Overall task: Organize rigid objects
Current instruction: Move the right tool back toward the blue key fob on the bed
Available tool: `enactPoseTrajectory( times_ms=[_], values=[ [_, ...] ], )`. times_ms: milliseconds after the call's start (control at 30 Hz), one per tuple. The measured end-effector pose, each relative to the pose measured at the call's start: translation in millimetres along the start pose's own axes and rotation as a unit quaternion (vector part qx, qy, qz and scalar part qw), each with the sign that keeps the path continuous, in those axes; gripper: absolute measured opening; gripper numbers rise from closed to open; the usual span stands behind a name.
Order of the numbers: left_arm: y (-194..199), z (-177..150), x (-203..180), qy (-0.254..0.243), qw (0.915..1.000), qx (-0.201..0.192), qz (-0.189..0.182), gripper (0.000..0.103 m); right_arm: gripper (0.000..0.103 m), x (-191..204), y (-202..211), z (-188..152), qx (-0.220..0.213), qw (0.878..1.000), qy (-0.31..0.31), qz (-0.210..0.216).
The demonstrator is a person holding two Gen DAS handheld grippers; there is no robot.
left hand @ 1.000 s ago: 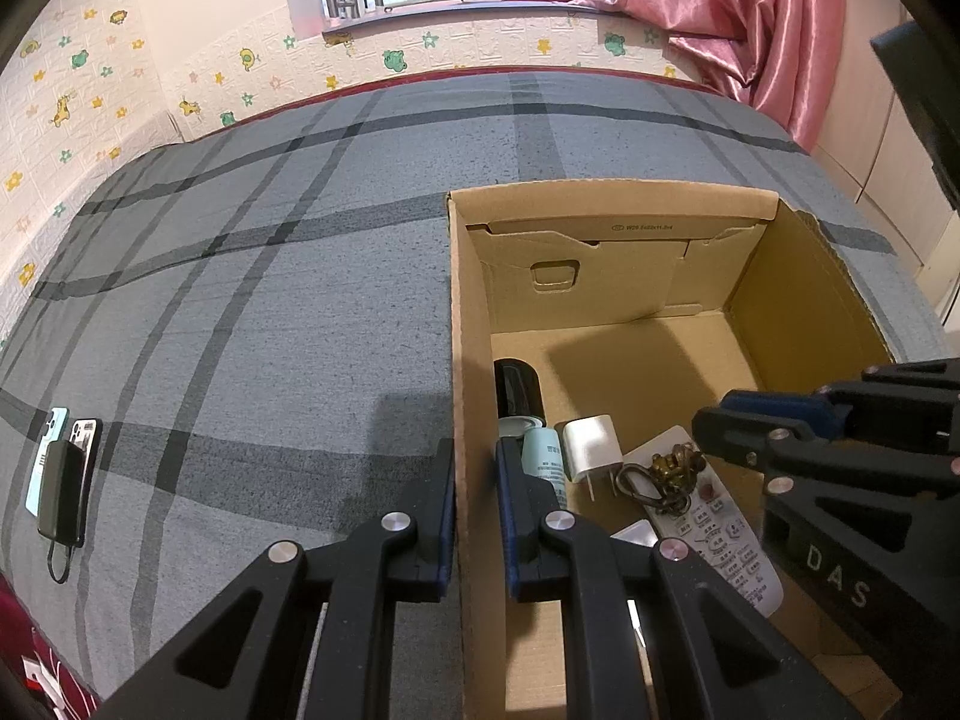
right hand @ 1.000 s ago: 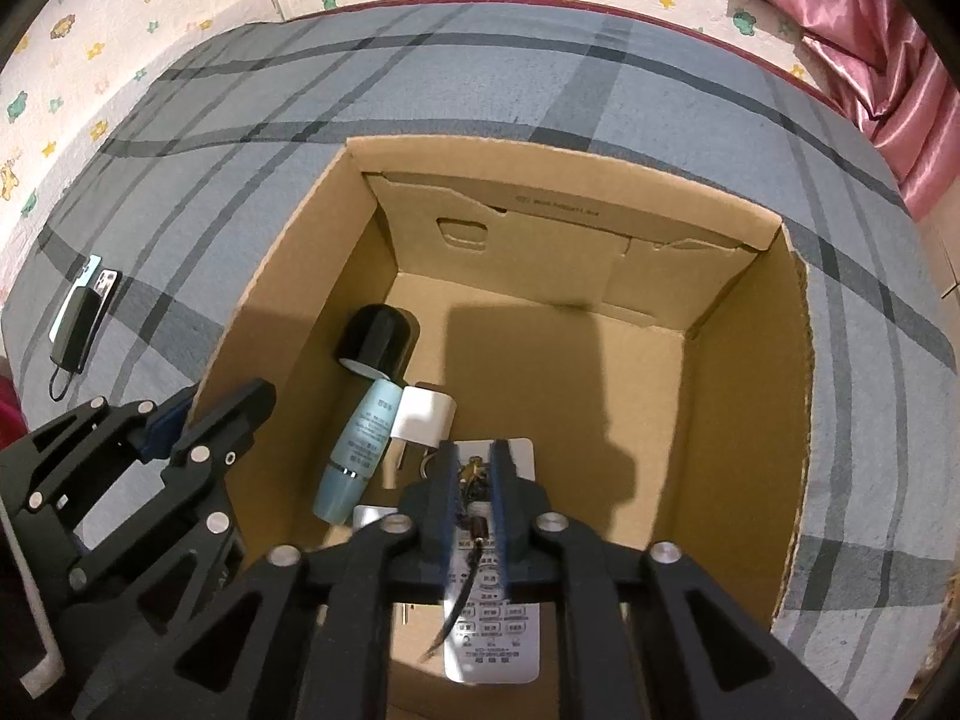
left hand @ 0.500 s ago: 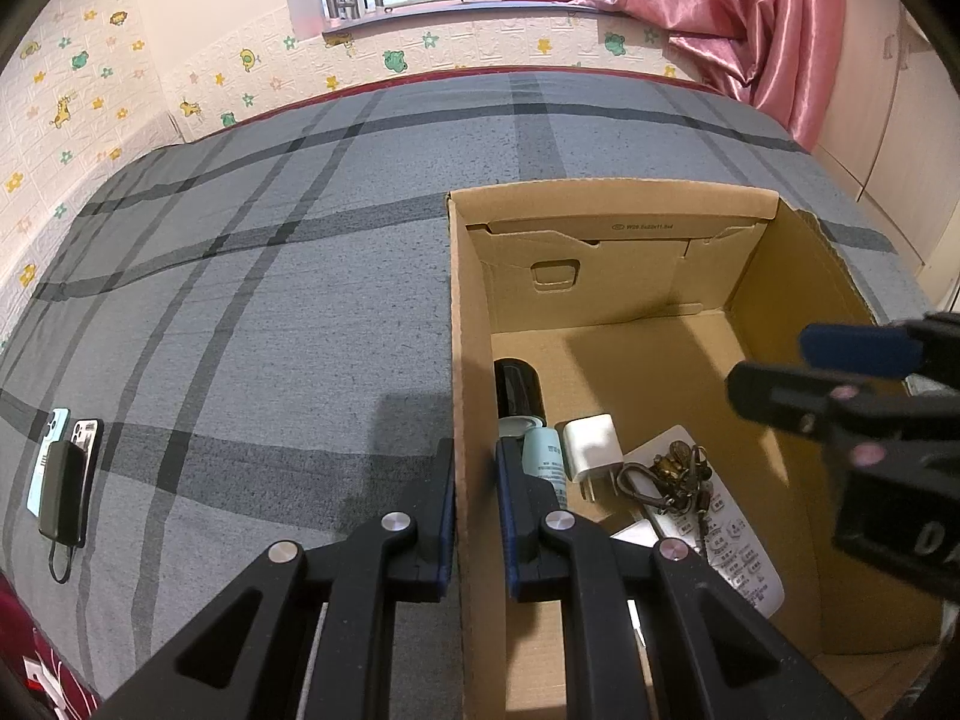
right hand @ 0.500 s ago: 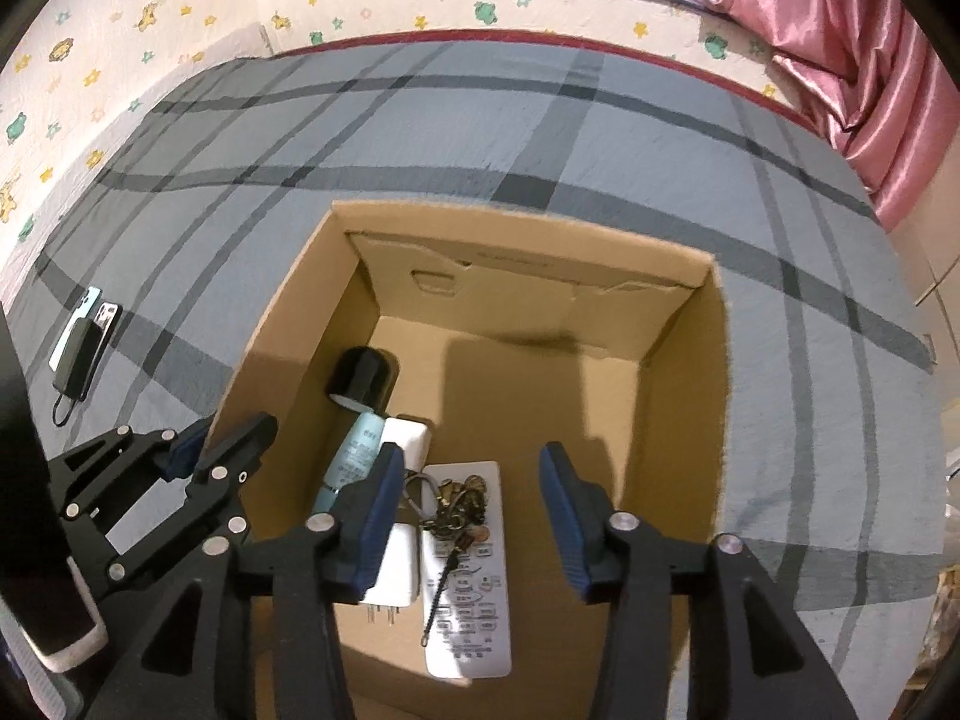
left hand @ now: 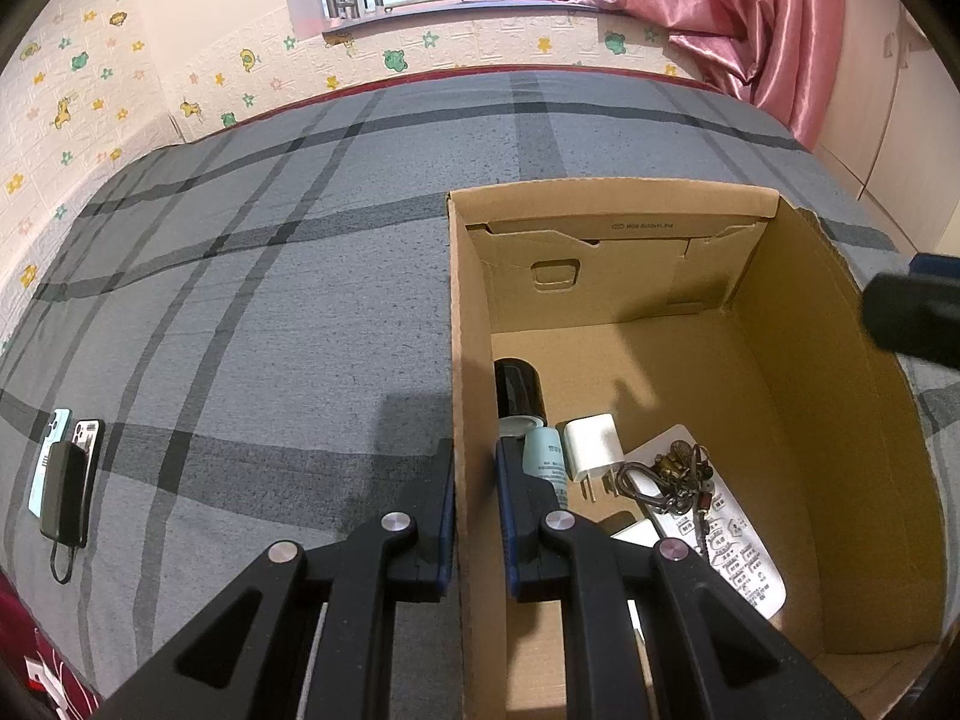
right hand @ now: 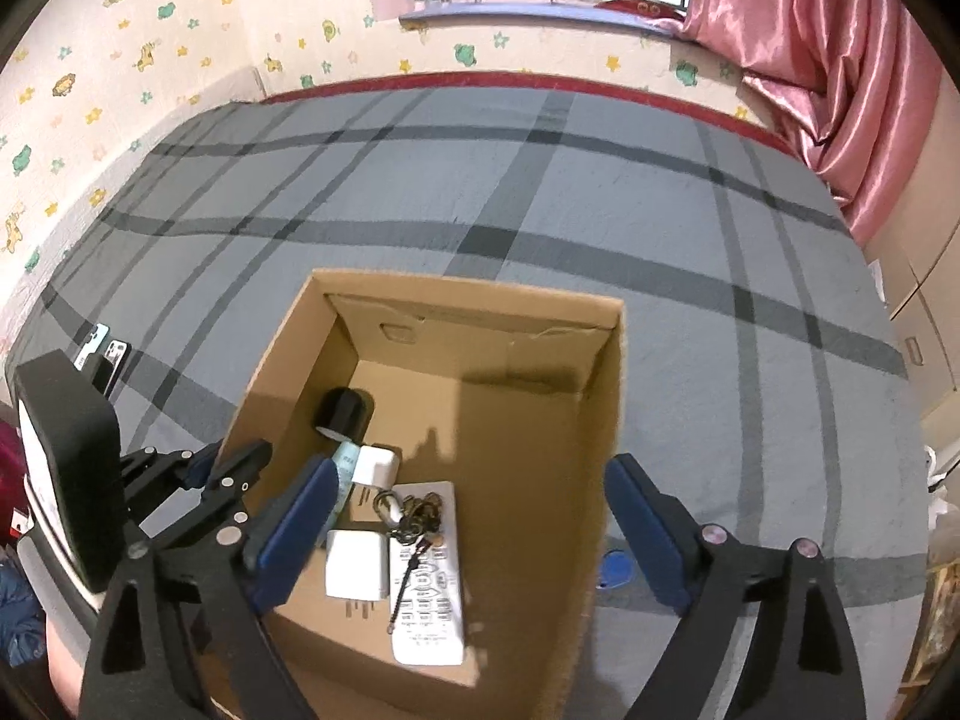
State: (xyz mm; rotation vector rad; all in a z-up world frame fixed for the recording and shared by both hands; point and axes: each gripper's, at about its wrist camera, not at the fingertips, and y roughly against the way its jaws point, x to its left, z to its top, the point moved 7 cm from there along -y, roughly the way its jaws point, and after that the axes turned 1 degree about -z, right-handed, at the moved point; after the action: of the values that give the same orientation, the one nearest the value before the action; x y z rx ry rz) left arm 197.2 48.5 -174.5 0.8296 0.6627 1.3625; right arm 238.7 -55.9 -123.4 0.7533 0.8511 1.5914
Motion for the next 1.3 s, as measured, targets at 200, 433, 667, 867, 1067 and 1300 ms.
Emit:
enactPoseTrajectory(
  times_ms=[200,433,667,867,1067,1300],
  values=[
    [0,0,0,-0.001,1.0000,0.000,0.001,0.013,0.094,-22,10,-1,-0.013,1.000,-0.008,-0.009],
    [0,0,0,-0.002,1.0000,0.000,0.002,0.013,0.094,-61,19,-9,-0.019,0.999,-0.028,-0.030],
    [-1,0,-1,-0.003,1.0000,0.001,0.004,0.013,0.094,-96,26,-24,-0.030,0.998,-0.042,-0.044],
    [-1,0,-2,-0.005,1.0000,0.001,0.007,0.013,0.094,-116,27,-42,-0.039,0.997,-0.040,-0.050],
    [-1,-1,-3,-0.009,0.9999,0.001,0.013,0.013,0.094,-134,19,-69,-0.034,0.997,-0.043,-0.052],
    [-1,0,-3,-0.012,0.9998,0.001,0.015,0.013,0.094,-148,6,-97,-0.040,0.997,-0.048,-0.049]
  ],
)
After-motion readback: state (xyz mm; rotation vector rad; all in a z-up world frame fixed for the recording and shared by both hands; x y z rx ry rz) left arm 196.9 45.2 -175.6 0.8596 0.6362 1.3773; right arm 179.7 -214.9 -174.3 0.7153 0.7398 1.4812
